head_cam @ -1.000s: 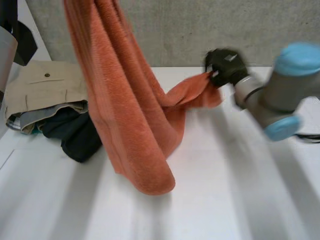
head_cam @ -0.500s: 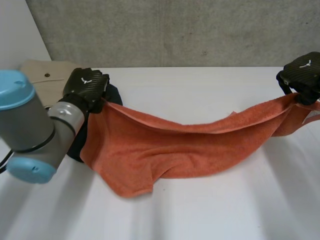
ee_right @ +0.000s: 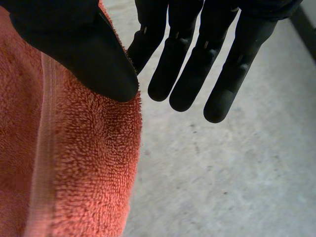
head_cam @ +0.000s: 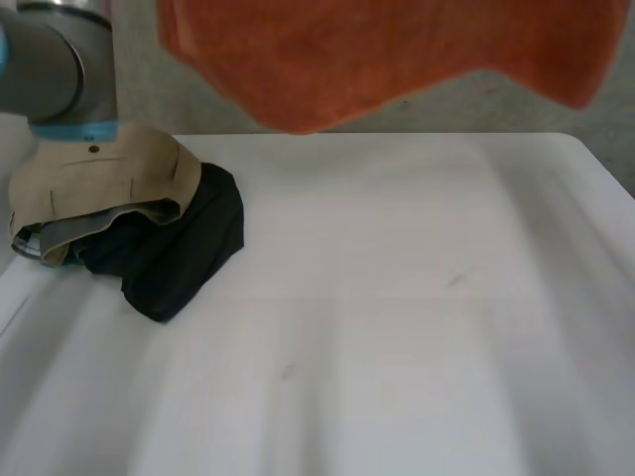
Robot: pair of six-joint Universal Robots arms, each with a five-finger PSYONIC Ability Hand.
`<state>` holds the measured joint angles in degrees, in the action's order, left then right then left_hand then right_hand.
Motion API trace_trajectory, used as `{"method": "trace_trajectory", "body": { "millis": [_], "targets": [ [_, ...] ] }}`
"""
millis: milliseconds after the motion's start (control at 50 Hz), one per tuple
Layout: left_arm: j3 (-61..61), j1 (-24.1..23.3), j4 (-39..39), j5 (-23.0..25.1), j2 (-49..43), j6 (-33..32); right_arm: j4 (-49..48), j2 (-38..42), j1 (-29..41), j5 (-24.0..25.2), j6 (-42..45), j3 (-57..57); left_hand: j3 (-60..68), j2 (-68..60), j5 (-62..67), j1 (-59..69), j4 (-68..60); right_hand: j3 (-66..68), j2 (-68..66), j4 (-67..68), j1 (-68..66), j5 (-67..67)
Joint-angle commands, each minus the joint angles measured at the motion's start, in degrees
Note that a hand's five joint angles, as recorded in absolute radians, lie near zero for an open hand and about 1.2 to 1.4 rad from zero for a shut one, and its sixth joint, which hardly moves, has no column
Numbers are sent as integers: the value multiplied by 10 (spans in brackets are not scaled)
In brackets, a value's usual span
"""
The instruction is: Fold the laundry.
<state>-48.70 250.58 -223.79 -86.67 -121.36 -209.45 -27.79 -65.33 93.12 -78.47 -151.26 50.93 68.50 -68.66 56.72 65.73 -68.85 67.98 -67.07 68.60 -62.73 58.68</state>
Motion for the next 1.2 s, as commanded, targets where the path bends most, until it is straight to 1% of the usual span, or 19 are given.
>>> {"method": "trace_trajectory", "body": {
  "millis": [20, 140, 280, 340, 420, 440, 500, 520, 580, 600, 680, 740, 800, 940, 1000, 1120, 1140, 1180, 1200],
  "targets": [
    [-137, -4, 43, 2, -3, 0, 43, 24, -3, 44, 4, 43, 115, -113, 133, 143, -112, 120, -129, 114, -173, 113],
    [-265, -10, 48, 5, -6, -3, 96, 70, -5, 88, 7, 122, 115, -113, 133, 143, -112, 120, -129, 114, -173, 113],
    [-348, -16, 66, 4, -7, -10, 151, 85, -5, 93, 53, 203, 115, -113, 133, 143, -112, 120, -129, 114, -173, 113],
    [-389, -18, 112, 4, 15, -31, 200, 78, -9, 91, 95, 234, 115, -113, 133, 143, -112, 120, -129, 114, -173, 113],
    [-446, -17, 211, 4, 100, -76, 300, 42, -30, 85, 150, 259, 115, -113, 133, 143, -112, 120, -129, 114, -173, 113],
    [-474, -15, 259, 4, 134, -101, 351, 11, -43, 84, 176, 267, 115, -113, 133, 143, -112, 120, -129, 114, -173, 113],
    [-512, -16, 333, 4, 180, -139, 431, -33, -71, 84, 220, 281, 115, -113, 133, 143, -112, 120, -129, 114, -173, 113],
    [-534, -14, 381, 1, 213, -166, 487, -58, -91, 84, 252, 291, 115, -113, 133, 143, -112, 120, -129, 114, -173, 113],
    [-567, -13, 456, 1, 262, -201, 564, -94, -115, 87, 303, 306, 115, -113, 133, 143, -112, 120, -129, 114, -173, 113],
    [-585, -14, 502, 4, 288, -219, 606, -111, -129, 87, 336, 316, 115, -113, 133, 143, -112, 120, -129, 114, -173, 113],
    [-609, -18, 570, 5, 316, -247, 661, -130, -155, 90, 408, 337, 115, -113, 133, 143, -112, 120, -129, 114, -173, 113],
    [-606, -18, 560, 4, 314, -250, 655, -130, -159, 89, 426, 349, 115, -113, 133, 143, -112, 120, -129, 114, -173, 113],
    [-586, -19, 512, 3, 292, -249, 631, -124, -155, 89, 423, 359, 115, -113, 133, 143, -112, 120, -129, 114, -173, 113],
    [-511, -27, 376, -1, 179, -244, 480, -52, -137, 72, 367, 324, 115, -113, 133, 143, -112, 120, -129, 114, -173, 113],
    [-453, -39, 348, -2, 116, -242, 423, -24, -101, 54, 345, 306, 115, -113, 133, 143, -112, 120, -129, 114, -173, 113],
    [-376, -73, 350, -7, 38, -221, 401, -1, -56, 39, 325, 305, 115, -113, 133, 143, -112, 120, -129, 114, -173, 113],
    [-365, -78, 350, -7, 29, -214, 398, -1, -51, 40, 304, 308, 115, -113, 133, 143, -112, 104, -113, 98, -157, 97],
    [-359, -80, 350, -6, 28, -204, 391, -2, -50, 41, 273, 312, 115, -113, 133, 143, -112, -142, 133, -148, 90, -149],
    [-355, -81, 350, -6, 28, -200, 387, -6, -50, 42, 253, 315, 115, -113, 133, 143, -112, -192, 182, -198, 139, -199]
  ]
}}
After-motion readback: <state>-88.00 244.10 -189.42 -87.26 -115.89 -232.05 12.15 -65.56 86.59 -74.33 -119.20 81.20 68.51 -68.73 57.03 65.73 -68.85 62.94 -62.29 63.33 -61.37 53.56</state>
